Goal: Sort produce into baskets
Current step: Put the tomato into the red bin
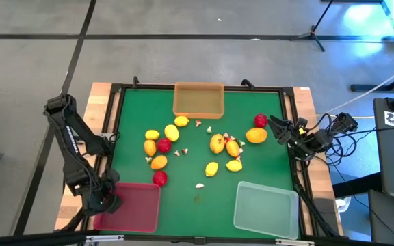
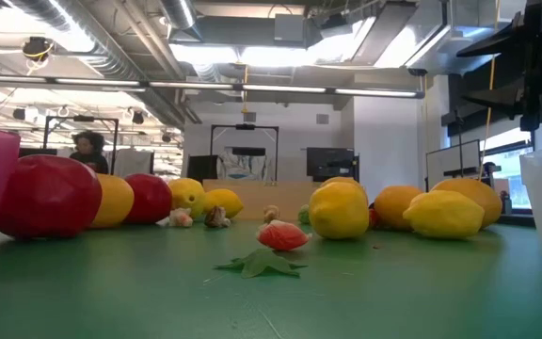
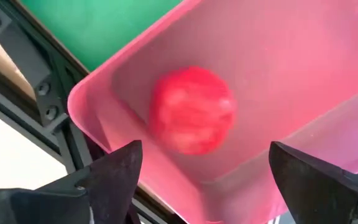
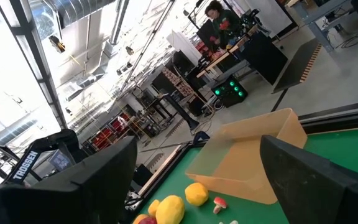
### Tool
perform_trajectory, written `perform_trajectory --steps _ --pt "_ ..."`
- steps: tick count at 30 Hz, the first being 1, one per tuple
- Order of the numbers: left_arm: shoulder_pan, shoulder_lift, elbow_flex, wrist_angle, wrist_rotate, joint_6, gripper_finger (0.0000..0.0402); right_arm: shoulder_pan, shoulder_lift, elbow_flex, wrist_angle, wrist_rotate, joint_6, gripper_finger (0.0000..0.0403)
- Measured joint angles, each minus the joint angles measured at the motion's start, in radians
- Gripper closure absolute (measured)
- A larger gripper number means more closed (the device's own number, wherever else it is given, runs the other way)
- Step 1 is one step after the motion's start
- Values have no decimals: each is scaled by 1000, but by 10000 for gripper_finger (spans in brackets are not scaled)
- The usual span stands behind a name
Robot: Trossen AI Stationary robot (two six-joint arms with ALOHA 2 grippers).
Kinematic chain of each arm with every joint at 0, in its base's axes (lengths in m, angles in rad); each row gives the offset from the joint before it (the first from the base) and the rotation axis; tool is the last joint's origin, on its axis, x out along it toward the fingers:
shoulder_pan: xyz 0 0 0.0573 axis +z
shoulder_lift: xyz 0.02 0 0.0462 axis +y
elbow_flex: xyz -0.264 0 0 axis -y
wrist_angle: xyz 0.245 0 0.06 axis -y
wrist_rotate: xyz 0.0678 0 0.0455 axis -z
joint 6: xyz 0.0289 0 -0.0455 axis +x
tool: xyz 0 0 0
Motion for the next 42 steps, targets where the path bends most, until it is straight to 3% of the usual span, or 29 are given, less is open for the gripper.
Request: perform_trajectory --steps 8,14,20,25,29,35,42 --pt "12 -24 0 47 -49 9 64 0 0 0 -5 1 0 66" --pt "52 -110 0 76 -227 33 64 0 0 0 -4 3 5 66" --pt "142 -218 2 77 -404 180 64 0 0 0 -6 4 6 66" --pt "292 -297 2 73 -495 404 64 0 0 0 -6 4 8 66" --pt "454 -331 3 74 -506 635 64 0 0 0 -6 0 8 66" --pt "697 -319 3 83 -408 989 64 0 0 0 -6 1 8 66" --pt "939 -234 3 77 -366 1199 64 0 0 0 -7 1 8 66"
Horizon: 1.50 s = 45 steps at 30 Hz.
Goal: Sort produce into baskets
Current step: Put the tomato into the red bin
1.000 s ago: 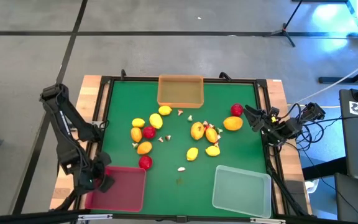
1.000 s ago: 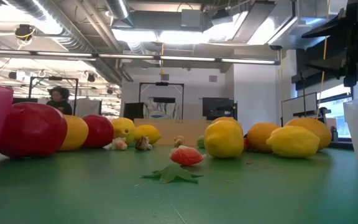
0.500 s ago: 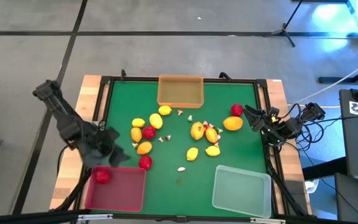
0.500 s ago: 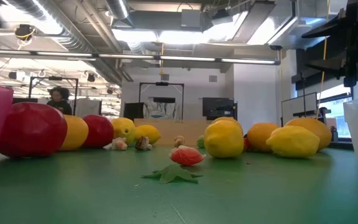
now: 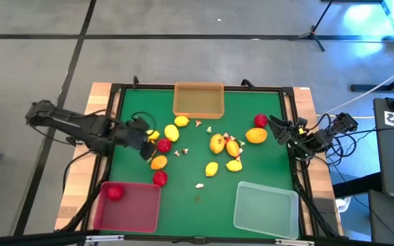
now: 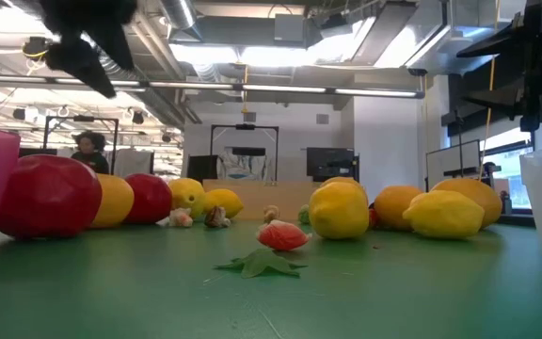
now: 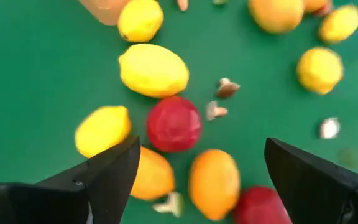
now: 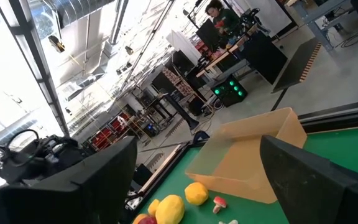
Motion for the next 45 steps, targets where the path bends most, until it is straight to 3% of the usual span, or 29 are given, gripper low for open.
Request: perform_trajectory --steps 7,16,23,35,45 --pt "97 151 0 57 74 365 64 0 0 0 0 0 0 66" --pt "183 283 0 131 140 585 64 0 0 0 0 0 0 66" --pt "241 331 0 179 229 649 64 0 0 0 -11 0 0 66" --pt "244 355 -54 195 313 649 64 0 0 0 -32 -2 0 66" --pt "249 379 -182 412 317 641 64 0 0 0 -46 8 -1 66"
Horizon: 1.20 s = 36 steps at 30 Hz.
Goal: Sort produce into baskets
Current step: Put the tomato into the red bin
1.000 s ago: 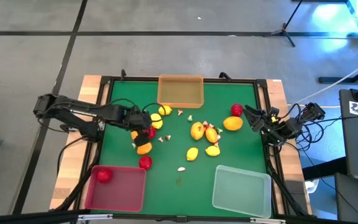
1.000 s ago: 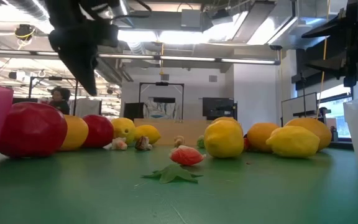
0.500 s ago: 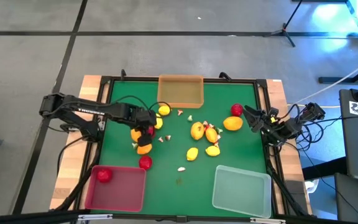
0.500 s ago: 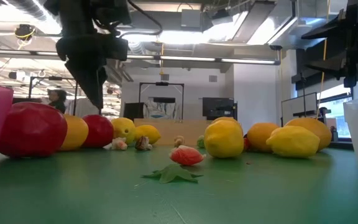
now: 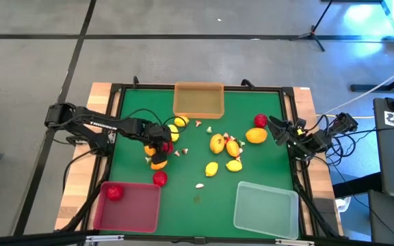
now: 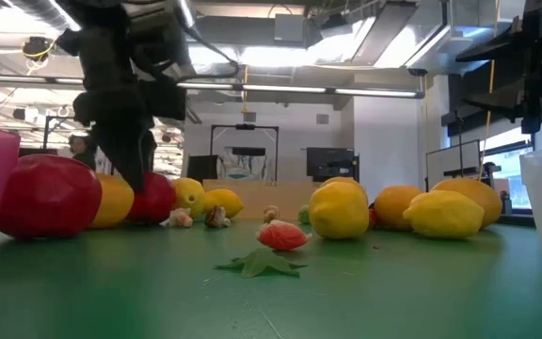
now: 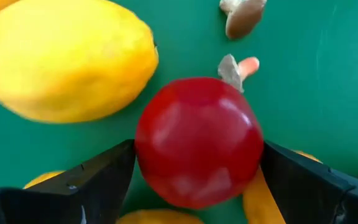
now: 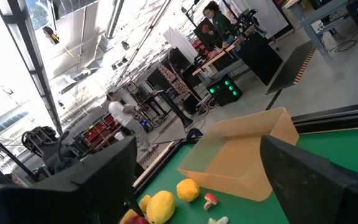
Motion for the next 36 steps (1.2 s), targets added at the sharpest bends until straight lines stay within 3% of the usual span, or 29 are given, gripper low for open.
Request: perform_trajectory --steps 9,14,27,36 --pt "3 119 0 141 68 54 69 0 0 0 0 29 16 66" --pt "3 113 -2 143 69 46 91 0 0 0 -1 29 24 66" --pt "9 4 3 118 64 -13 100 0 0 0 -1 29 27 66" --pt "13 -166 81 -36 88 -29 101 0 0 0 0 29 27 66"
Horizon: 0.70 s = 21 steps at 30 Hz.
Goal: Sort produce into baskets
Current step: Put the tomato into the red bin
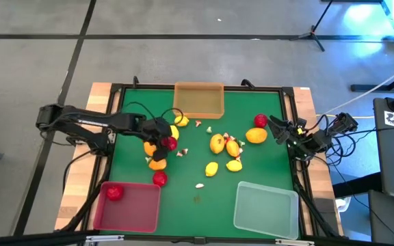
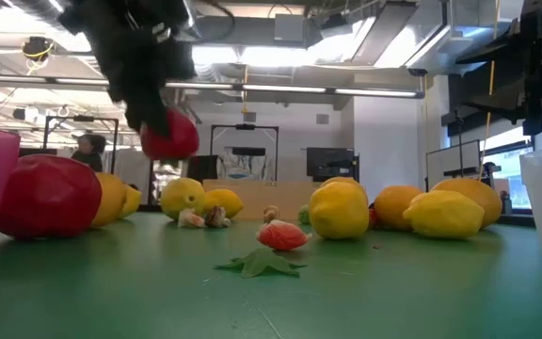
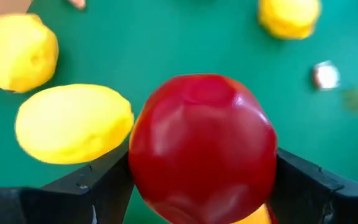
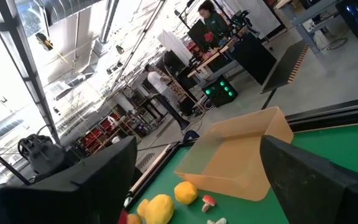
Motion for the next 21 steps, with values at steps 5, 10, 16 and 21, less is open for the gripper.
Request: perform_trajectory --steps 5,10,16,21 --pt "-6 -141 42 -101 102 -70 100 0 0 0 0 0 0 66" --pt "-69 -285 50 -118 181 -263 100 0 0 0 -9 -1 0 66" --pt "-254 -356 50 -124 216 -568 100 0 0 0 -19 -1 0 66" --pt "-465 -335 50 -124 224 -805 100 0 0 0 -26 -1 17 66"
